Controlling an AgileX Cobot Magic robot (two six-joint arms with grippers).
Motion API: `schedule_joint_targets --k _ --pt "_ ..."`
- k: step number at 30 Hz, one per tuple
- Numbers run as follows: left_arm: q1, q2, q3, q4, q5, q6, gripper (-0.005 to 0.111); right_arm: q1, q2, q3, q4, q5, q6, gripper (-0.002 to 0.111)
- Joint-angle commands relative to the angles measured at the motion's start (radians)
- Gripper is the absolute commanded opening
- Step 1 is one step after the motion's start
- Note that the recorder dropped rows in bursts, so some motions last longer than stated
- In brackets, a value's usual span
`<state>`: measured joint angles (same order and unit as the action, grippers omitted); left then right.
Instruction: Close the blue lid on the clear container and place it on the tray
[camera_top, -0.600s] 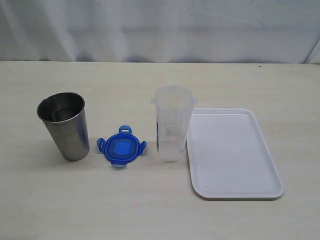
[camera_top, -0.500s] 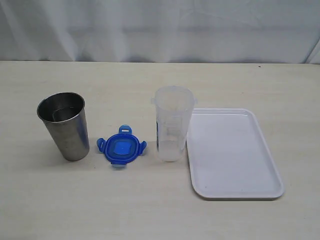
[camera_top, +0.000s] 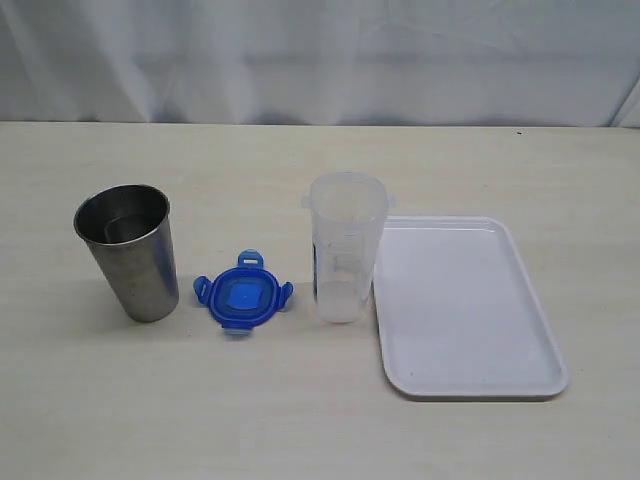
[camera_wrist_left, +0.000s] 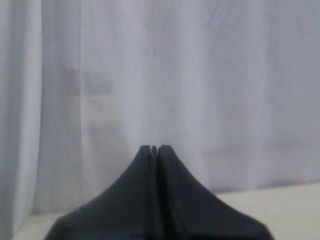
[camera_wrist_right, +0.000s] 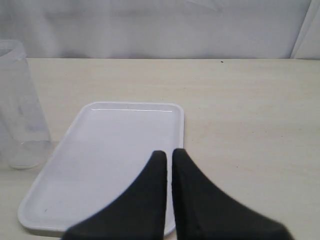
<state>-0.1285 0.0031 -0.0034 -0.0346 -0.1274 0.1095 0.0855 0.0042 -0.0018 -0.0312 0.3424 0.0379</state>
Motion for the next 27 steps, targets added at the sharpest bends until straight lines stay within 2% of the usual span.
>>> schedule_joint_targets --k 1,2,3,6,8,11,13,14,18,27 --pt "0.001 -0.003 0.003 -0.012 -0.332 -0.142 0.0 -0.004 -0.004 0.002 -0.002 -0.002 0.0 0.004" --pt "0.001 -0.003 0.003 -0.012 -0.423 -0.209 0.001 -0.004 -0.004 0.002 -0.002 -0.002 0.0 0.004" --pt "0.001 -0.003 0.003 -0.012 -0.455 -0.219 0.003 -0.004 -0.004 0.002 -0.002 -0.002 0.0 0.004" --pt "0.001 -0.003 -0.011 -0.007 -0.475 -0.219 0.021 -0.004 -0.004 0.002 -0.002 -0.002 0.0 0.004" --pt "0.001 -0.003 -0.032 0.008 -0.477 -0.219 0.043 -0.004 -0.004 0.002 -0.002 -0.002 0.0 0.004" --pt "0.001 0.03 -0.057 0.073 -0.486 -0.221 0.085 -0.004 -0.004 0.002 -0.002 -0.002 0.0 0.004" --pt "0.001 0.085 -0.069 0.137 -0.496 -0.254 0.1 -0.004 -0.004 0.002 -0.002 -0.002 0.0 0.004" --pt "0.001 0.117 -0.074 0.163 -0.508 -0.275 0.103 -0.004 -0.004 0.002 -0.002 -0.002 0.0 0.004" --pt "0.001 0.252 -0.08 0.242 -0.573 -0.291 0.103 -0.004 -0.004 0.002 -0.002 -0.002 0.0 0.004" --pt "0.001 0.594 -0.08 0.242 -0.592 -0.269 0.103 -0.004 -0.004 0.002 -0.002 -0.002 0.0 0.004"
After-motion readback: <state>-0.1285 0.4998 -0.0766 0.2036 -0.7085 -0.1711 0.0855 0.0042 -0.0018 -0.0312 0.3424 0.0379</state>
